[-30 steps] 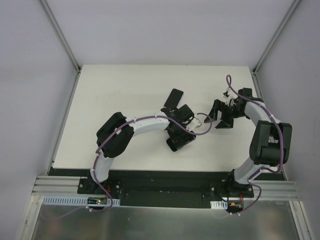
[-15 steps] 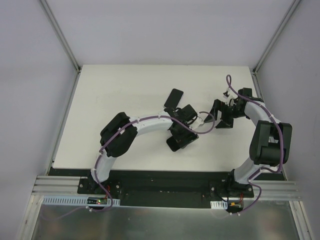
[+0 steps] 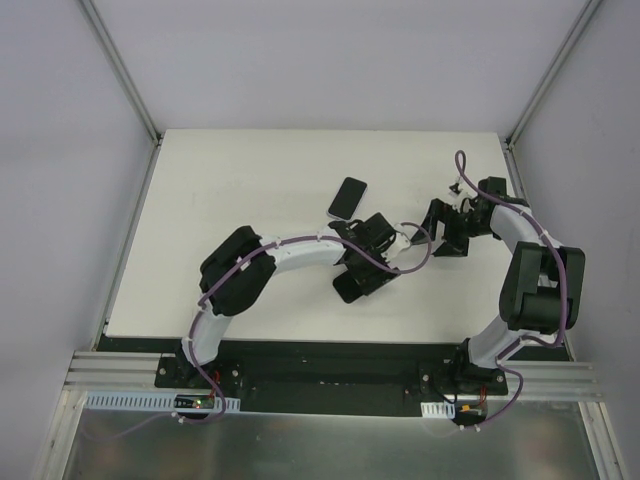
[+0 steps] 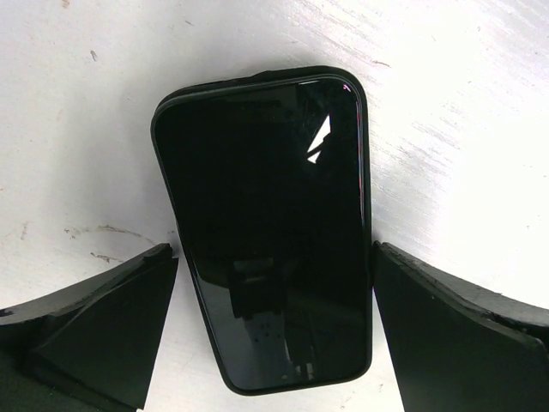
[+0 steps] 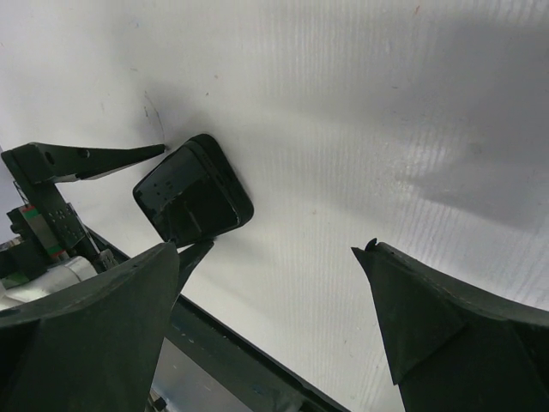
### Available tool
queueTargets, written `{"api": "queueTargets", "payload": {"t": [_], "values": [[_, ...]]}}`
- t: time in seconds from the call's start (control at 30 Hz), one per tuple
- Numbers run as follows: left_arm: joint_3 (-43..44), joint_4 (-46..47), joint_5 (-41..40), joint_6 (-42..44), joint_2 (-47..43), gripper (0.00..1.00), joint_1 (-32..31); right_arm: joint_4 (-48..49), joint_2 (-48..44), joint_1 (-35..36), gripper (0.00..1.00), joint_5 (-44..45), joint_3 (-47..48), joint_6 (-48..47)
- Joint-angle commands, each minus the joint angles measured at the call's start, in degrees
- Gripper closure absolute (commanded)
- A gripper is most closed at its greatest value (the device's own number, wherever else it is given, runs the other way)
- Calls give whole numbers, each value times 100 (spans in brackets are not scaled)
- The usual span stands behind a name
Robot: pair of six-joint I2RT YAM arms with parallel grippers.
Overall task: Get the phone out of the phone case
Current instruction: Pick up the phone at the center of the board.
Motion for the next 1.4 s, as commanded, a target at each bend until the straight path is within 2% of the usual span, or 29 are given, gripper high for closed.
{"api": "queueTargets", "payload": {"t": [0.0,0.27,0.37,0.47,0.6,0.67,0.93,1.1,1.2,1.37], "values": [[-527,-324,-217,130,-20,0,-53,342,-434,-44,1,224,-214,284],[-870,-324,-137,209,-188,0,-62,220,-321,-44,1,242,-109,382],[-879,-315,-59,200,-109,11,-53,175,-285,-35,1,304,-65,347],[-914,-280,3,217,-47,34,-53,167,-355,0,1,400,-65,303],[-1037,-184,82,366,-100,74,-53,167,-434,9,1,498,-56,303],[-1125,-104,126,507,-187,99,-53,114,-400,35,1,497,-21,268],[-1345,80,249,1368,-1092,100,-44,272,-276,140,1,-188,41,759],[-1249,-25,424,1667,-1558,100,61,1000,-715,255,1,-364,-205,856],[-1030,-270,521,1790,-1813,100,61,1230,-891,325,1,-417,-241,891],[-442,-867,618,1834,-2130,100,70,836,-550,439,1,-611,364,1076]]}}
